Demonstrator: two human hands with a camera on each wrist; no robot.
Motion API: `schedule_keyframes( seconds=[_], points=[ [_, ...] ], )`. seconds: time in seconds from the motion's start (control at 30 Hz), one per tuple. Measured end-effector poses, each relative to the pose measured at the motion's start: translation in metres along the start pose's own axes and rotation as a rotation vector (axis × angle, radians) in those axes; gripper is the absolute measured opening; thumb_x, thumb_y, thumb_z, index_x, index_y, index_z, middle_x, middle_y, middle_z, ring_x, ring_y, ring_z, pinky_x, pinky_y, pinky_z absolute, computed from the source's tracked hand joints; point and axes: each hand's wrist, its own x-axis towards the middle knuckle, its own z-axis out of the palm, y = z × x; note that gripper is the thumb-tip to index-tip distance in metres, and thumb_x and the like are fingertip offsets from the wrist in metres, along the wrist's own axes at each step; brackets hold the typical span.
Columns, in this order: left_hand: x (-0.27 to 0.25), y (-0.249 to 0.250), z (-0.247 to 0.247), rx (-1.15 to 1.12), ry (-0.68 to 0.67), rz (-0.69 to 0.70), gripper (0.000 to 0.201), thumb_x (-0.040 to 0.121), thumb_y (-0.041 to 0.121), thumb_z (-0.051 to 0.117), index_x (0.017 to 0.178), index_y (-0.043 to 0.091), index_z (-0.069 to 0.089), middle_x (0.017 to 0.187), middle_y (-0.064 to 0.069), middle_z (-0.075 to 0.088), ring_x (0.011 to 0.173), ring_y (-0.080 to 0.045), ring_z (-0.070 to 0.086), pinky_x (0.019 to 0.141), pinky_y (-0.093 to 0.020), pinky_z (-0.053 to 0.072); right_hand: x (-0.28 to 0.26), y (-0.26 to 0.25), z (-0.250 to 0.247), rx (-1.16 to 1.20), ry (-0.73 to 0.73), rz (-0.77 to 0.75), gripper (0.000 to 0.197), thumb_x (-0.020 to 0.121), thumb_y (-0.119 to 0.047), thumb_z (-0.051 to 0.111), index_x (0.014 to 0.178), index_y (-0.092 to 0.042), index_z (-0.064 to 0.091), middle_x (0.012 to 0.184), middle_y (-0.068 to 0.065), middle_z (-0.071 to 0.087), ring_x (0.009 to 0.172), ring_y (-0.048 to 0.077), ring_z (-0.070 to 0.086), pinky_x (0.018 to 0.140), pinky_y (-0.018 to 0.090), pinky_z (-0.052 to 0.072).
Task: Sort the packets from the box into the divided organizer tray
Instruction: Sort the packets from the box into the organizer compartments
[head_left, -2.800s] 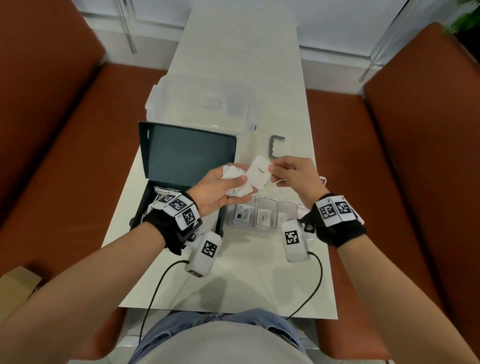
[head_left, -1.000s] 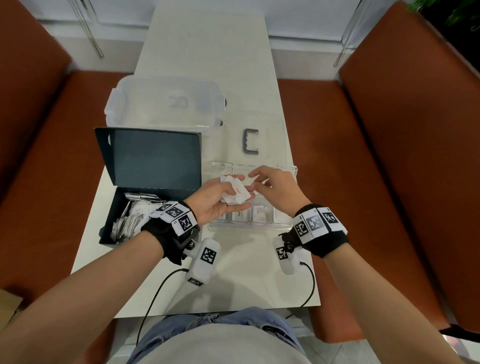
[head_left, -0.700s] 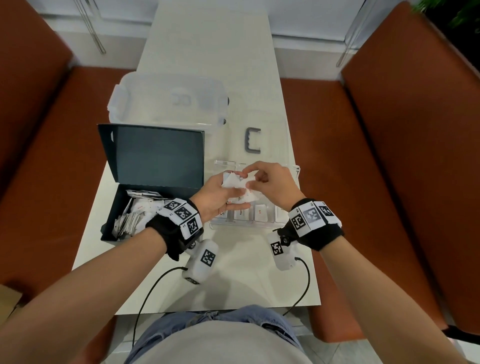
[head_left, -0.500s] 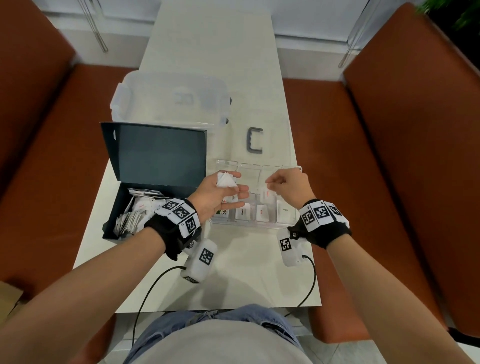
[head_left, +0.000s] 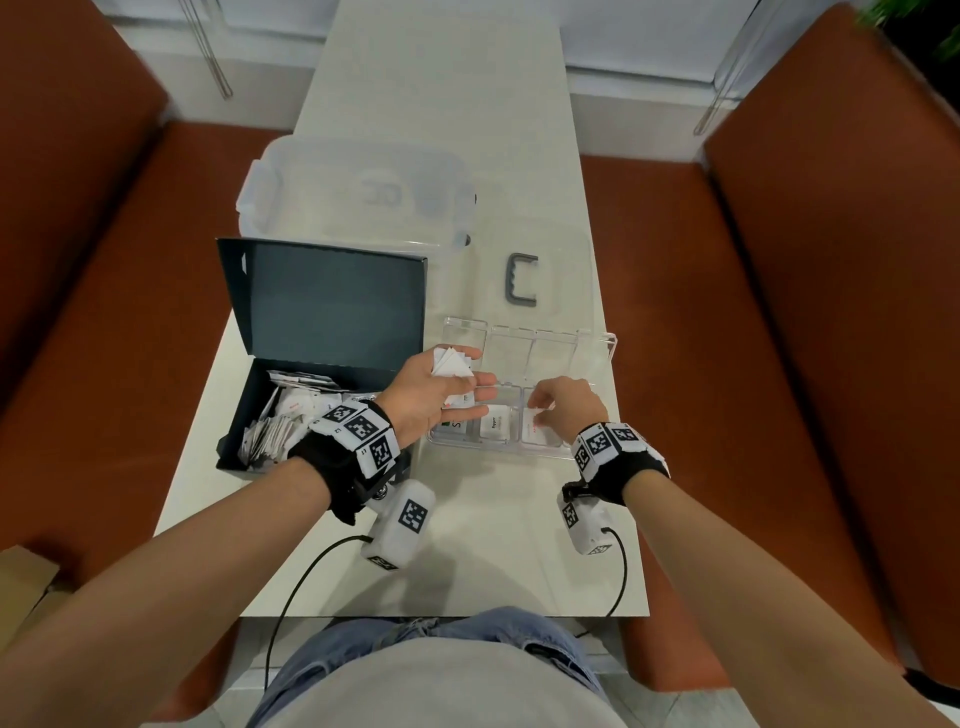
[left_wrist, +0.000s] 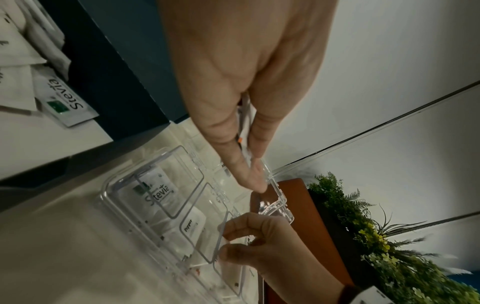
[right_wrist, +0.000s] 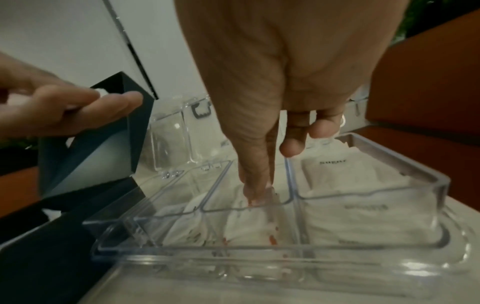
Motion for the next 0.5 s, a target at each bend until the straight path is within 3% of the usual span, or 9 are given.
schedule_keyframes(
  seconds=[0.1,0.23,0.5],
  points=[
    [-0.0008,0.0001,-0.0022,0.004,0.001,0.001,0.036,0.094,-0.011,0.049,0.127,0.004,0.051,0.118,-0.024,0.064,0.107,-0.033,0.066,0.081,-0.041,0.058,-0.0006,0.0011,0.0019,-0.227,-0.040,-0.077,0.037,0.082,-0.024,0.071,0.118,-0.031,0.061,0.120,-0.009,0.062,0.115,0.017,0.054,0.102,0.038,0.036],
    [-0.0016,-0.0003,-0.0043,0.005,0.003,0.006,0.036,0.094,-0.011,0.049,0.127,0.004,0.051,0.119,-0.025,0.064,0.107,-0.033,0.066,0.080,-0.039,0.059,0.0008,0.0000,0.0041,-0.433,-0.063,-0.108,0.048,0.082,-0.033,0.071,0.127,-0.039,0.055,0.121,-0.006,0.061,0.118,0.020,0.051,0.099,0.039,0.029],
    [-0.0032,-0.0005,-0.0057,-0.006,0.003,0.008,0.036,0.094,-0.011,0.049,0.126,0.004,0.051,0.119,-0.024,0.063,0.103,-0.031,0.066,0.077,-0.036,0.060,0.0005,-0.0019,0.0002,-0.464,-0.052,-0.114,0.042,0.081,-0.032,0.072,0.120,-0.042,0.059,0.118,-0.012,0.062,0.115,0.019,0.049,0.096,0.042,0.029]
  ],
)
